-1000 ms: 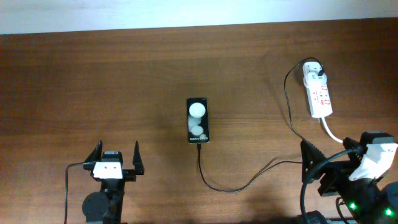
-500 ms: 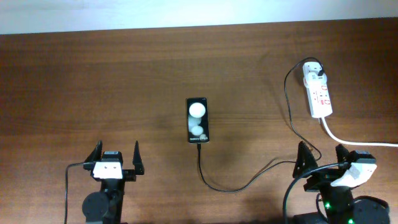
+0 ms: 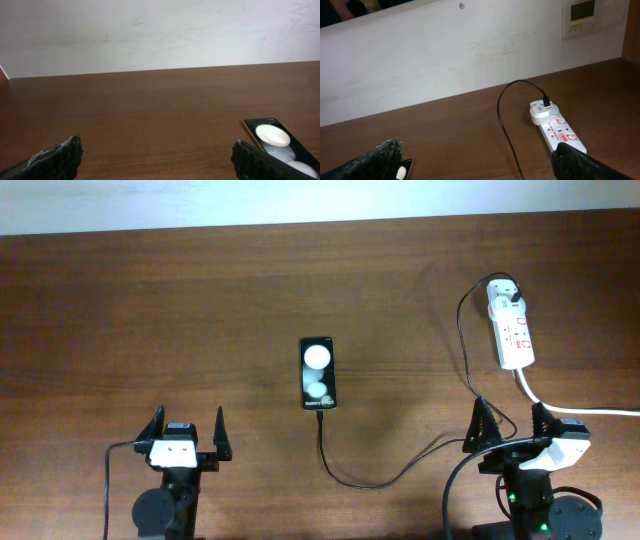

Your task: Plug charger to phone and switch on socket

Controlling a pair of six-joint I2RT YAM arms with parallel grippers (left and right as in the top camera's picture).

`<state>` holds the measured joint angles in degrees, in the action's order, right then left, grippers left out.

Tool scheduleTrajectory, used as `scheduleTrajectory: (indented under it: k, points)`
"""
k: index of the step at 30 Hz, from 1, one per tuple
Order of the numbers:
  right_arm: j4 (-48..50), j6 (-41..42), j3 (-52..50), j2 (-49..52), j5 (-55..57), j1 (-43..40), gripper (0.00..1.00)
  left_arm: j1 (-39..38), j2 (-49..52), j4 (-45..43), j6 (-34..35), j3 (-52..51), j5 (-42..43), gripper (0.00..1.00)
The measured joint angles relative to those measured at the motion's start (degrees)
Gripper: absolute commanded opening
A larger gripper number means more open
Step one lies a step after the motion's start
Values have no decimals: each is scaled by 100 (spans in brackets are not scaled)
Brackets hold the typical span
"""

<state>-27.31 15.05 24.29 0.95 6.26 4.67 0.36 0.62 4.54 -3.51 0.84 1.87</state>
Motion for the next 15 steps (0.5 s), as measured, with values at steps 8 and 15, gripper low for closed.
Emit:
scheduleTrajectory:
  k: [8, 15]
  points:
    - [15, 2, 0, 0, 258, 0, 99, 0, 0, 0, 0, 0, 0, 99]
    - [767, 2, -752, -11, 275, -240, 99, 0, 0, -2, 0, 0, 0, 99]
